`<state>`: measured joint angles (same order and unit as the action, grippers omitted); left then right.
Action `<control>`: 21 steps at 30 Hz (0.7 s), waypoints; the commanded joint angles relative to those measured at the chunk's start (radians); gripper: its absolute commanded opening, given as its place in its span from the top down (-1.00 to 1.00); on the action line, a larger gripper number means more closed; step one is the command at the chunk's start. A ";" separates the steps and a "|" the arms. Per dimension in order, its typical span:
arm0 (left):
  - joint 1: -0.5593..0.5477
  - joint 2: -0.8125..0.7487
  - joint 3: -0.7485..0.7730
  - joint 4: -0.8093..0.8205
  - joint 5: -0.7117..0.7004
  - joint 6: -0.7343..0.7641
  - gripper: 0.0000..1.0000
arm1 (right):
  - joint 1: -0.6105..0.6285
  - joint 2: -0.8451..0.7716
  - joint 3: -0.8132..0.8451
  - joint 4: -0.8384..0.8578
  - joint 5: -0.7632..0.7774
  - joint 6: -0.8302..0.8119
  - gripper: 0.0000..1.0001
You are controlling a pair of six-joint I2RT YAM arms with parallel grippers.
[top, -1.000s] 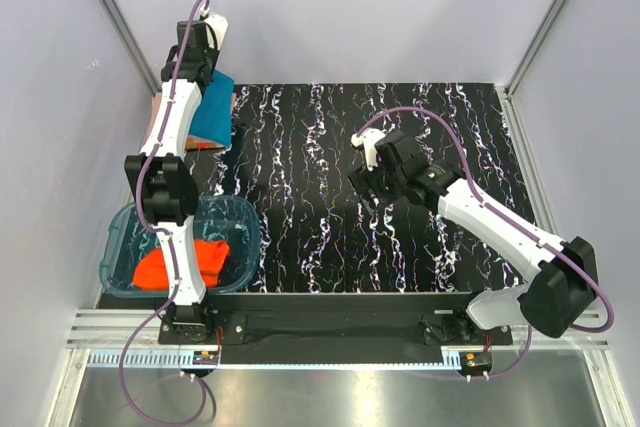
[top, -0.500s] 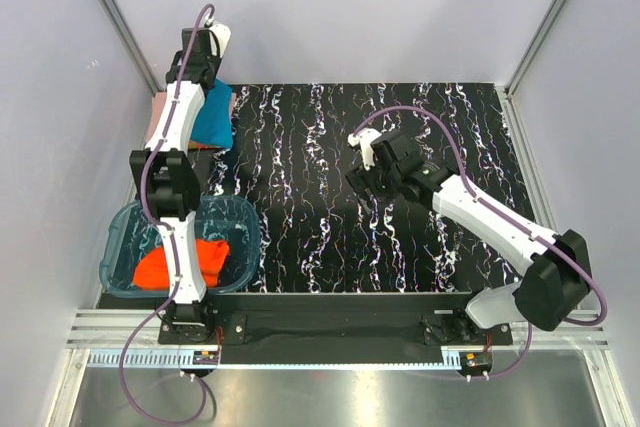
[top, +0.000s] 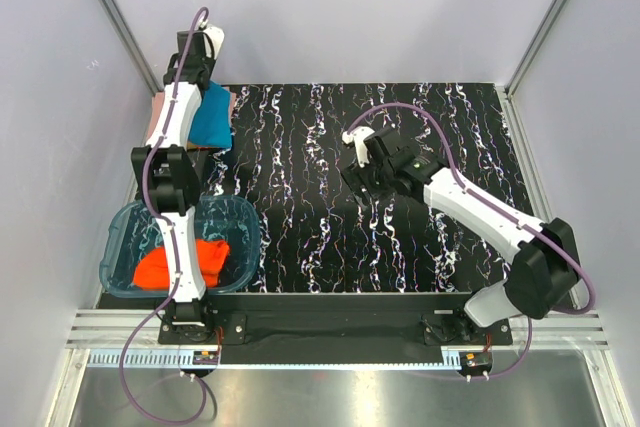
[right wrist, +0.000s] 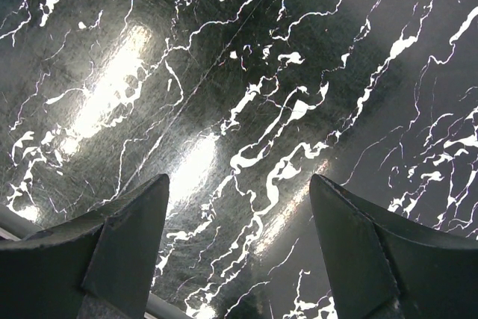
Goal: Fold and stack the t-shirts
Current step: Neatly place the folded tshirt to the corner
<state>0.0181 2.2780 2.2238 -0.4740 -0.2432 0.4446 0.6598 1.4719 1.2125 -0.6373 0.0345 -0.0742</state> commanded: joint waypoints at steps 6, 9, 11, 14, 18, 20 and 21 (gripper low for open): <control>0.029 0.066 0.099 0.098 0.005 0.006 1.00 | -0.002 0.041 0.074 -0.021 -0.010 -0.003 -0.66; 0.039 0.092 0.102 0.097 0.012 -0.004 1.00 | -0.002 0.056 0.085 -0.027 -0.010 0.002 -0.66; 0.045 0.106 0.103 0.101 0.004 -0.006 1.00 | -0.002 0.071 0.093 -0.028 -0.011 0.005 -0.66; 0.059 0.133 0.114 0.106 0.007 -0.018 1.00 | -0.002 0.091 0.105 -0.030 -0.018 0.010 -0.66; 0.072 0.169 0.141 0.130 0.004 -0.032 0.93 | -0.002 0.114 0.116 -0.041 -0.016 0.016 -0.66; 0.082 0.196 0.152 0.146 -0.010 -0.052 0.86 | -0.002 0.126 0.128 -0.050 -0.016 0.019 -0.66; 0.085 0.208 0.169 0.164 -0.019 -0.060 0.70 | -0.002 0.128 0.133 -0.062 -0.015 0.019 -0.66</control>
<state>0.0841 2.4676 2.3112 -0.4175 -0.2432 0.4248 0.6598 1.5936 1.2911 -0.6792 0.0326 -0.0692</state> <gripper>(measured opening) 0.110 0.830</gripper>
